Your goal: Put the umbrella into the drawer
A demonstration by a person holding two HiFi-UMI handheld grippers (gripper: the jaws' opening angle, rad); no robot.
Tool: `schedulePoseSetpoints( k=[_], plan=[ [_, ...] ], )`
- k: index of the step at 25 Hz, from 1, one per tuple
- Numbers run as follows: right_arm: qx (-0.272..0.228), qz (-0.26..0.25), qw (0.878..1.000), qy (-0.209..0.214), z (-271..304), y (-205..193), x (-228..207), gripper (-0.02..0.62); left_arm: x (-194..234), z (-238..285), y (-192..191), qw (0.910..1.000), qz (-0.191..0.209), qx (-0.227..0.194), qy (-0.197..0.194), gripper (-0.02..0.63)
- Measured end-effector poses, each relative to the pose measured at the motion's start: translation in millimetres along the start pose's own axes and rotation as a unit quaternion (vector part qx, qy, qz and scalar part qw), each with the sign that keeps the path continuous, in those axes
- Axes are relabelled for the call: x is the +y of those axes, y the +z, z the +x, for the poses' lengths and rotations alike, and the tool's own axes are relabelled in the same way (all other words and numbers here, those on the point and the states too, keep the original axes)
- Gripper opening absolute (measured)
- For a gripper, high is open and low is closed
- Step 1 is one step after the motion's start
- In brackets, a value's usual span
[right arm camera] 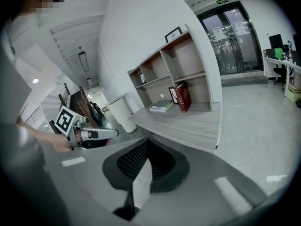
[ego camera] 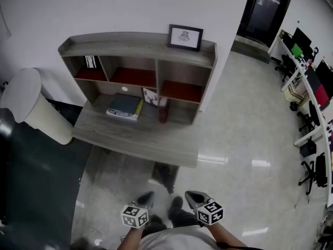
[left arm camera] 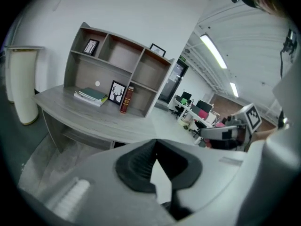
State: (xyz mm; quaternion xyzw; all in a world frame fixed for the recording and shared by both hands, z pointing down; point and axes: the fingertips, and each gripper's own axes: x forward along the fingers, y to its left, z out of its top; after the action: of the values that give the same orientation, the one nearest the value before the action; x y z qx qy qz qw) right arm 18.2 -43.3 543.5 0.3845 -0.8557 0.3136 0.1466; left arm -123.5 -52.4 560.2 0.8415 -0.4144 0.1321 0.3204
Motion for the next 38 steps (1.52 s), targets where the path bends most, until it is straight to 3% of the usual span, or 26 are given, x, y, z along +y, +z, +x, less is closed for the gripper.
schedulePoseSetpoints(
  k=[9,16,22,38],
  plan=[
    [-0.050,-0.006,0.998,-0.030,-26.3,-9.7,75.8,0.005,-14.5,-81.7,-5.7,0.9986,0.037,-0.021,-0.032,0.003],
    [-0.077,-0.018,0.995,-0.064,-66.9,-28.9,99.1,0.005,-21.6,-127.7,-28.3,0.9971,0.056,-0.016,-0.047,0.003],
    [-0.082,-0.010,0.994,-0.071,-93.0,-49.3,105.4,0.005,-37.4,-151.0,-38.4,0.9973,0.050,-0.029,-0.045,0.003],
    [-0.078,-0.059,0.995,-0.029,-131.8,-40.6,108.3,0.005,-81.7,-158.2,-37.6,0.9966,0.055,-0.059,-0.015,0.003]
  ],
)
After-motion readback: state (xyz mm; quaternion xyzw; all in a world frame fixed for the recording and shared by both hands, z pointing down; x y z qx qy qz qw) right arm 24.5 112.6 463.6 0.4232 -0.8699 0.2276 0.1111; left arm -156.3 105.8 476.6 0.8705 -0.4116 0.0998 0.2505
